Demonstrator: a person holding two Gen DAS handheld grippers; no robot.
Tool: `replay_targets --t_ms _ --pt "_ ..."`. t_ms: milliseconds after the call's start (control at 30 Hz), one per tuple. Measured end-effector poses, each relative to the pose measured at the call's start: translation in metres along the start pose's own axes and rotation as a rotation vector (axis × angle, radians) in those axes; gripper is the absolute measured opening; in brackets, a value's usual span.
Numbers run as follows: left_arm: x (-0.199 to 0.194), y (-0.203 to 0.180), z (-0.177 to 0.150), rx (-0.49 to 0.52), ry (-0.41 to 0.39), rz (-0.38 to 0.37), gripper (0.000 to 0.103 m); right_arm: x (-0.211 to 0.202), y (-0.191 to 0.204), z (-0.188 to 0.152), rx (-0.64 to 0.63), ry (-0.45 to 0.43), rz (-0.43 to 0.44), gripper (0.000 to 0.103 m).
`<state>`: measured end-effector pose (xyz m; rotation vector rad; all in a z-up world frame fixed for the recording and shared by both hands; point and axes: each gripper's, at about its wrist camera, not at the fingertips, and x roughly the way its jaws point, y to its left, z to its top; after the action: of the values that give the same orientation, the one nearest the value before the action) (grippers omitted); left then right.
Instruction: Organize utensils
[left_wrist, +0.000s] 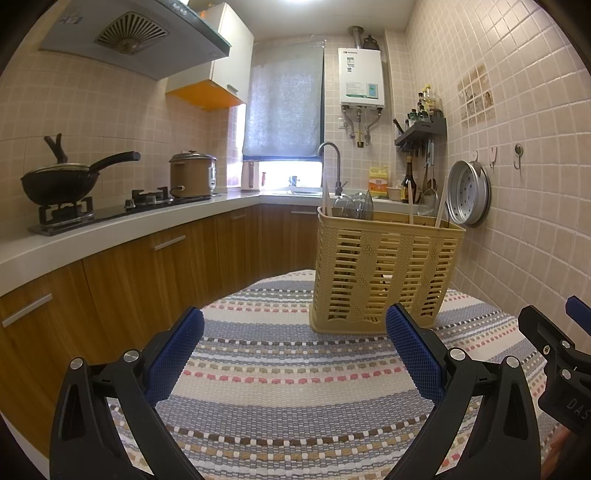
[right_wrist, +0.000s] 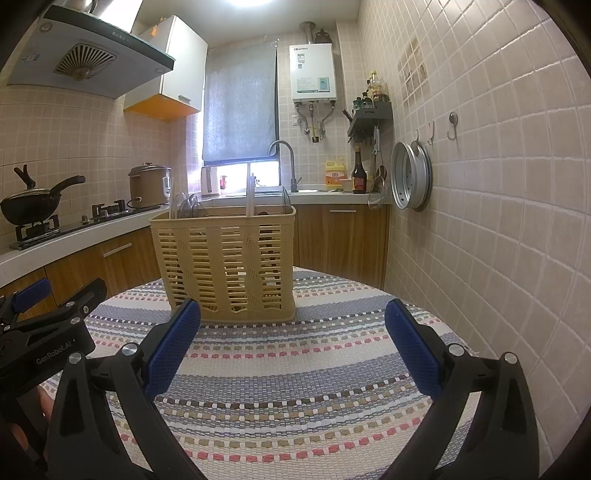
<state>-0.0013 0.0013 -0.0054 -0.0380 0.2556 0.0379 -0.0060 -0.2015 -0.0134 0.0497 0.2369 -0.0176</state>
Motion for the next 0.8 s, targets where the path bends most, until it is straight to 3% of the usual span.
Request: replay_targets --t_ms 800 --pt "0.0015 0.0001 -0.0018 0.001 0.005 0.004 0.096 0.0008 -0.0018 -0.0013 0.010 0.002 -0.008 0.095"
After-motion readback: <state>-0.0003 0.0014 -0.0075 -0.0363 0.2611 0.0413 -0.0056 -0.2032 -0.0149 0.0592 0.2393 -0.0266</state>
